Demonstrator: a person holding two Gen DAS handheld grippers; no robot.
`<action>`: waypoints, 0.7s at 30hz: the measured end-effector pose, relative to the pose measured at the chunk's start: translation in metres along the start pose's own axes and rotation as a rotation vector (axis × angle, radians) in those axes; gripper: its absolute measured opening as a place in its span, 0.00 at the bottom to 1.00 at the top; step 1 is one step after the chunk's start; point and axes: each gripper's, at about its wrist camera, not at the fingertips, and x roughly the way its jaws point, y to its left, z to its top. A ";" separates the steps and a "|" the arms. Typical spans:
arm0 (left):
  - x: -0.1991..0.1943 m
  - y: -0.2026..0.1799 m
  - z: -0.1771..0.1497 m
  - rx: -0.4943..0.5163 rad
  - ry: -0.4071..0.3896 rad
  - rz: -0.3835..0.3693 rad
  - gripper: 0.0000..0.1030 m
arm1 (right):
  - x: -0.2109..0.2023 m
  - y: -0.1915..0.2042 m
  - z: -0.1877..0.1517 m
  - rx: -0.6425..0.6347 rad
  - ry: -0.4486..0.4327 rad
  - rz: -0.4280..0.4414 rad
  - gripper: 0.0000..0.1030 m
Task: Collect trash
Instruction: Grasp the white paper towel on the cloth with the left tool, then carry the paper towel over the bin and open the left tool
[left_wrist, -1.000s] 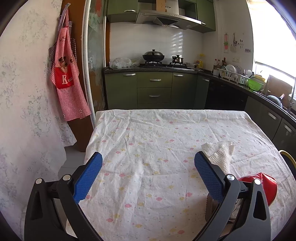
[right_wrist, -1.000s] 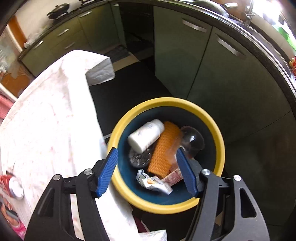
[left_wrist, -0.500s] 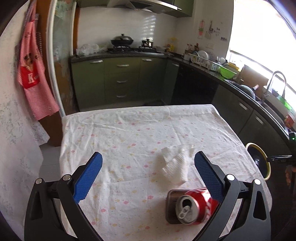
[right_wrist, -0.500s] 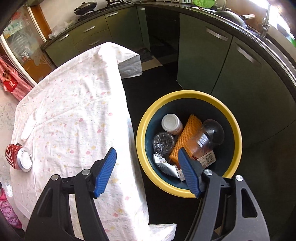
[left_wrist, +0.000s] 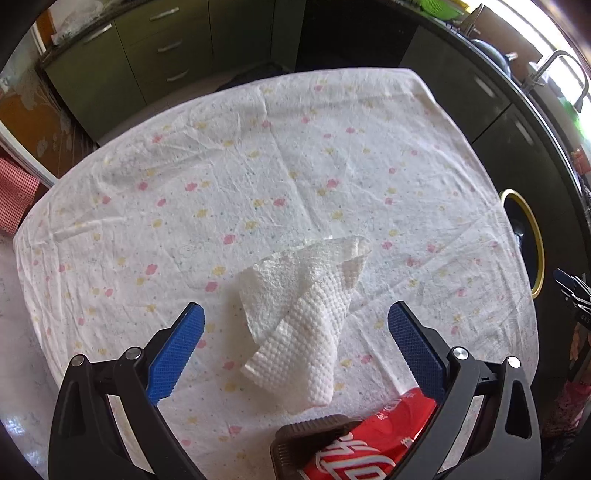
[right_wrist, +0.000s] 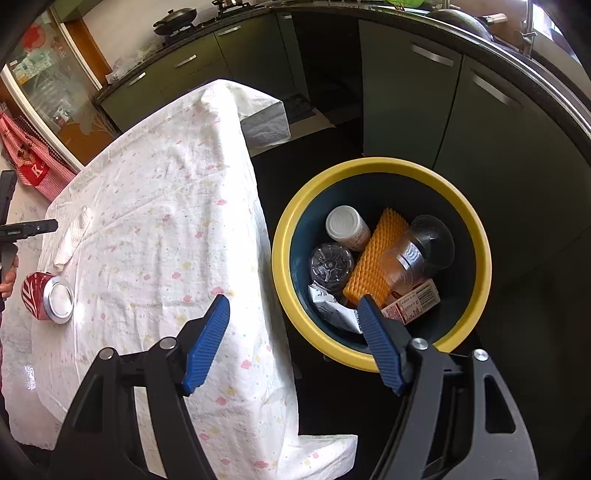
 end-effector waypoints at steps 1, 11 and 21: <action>0.007 0.001 0.002 -0.004 0.020 0.002 0.95 | 0.001 -0.001 -0.001 0.002 0.003 0.001 0.66; 0.036 -0.011 0.007 0.030 0.126 0.015 0.74 | 0.011 0.004 0.003 -0.008 0.016 0.022 0.66; 0.045 -0.033 0.007 0.076 0.131 0.007 0.18 | 0.011 0.008 0.003 -0.012 0.009 0.030 0.66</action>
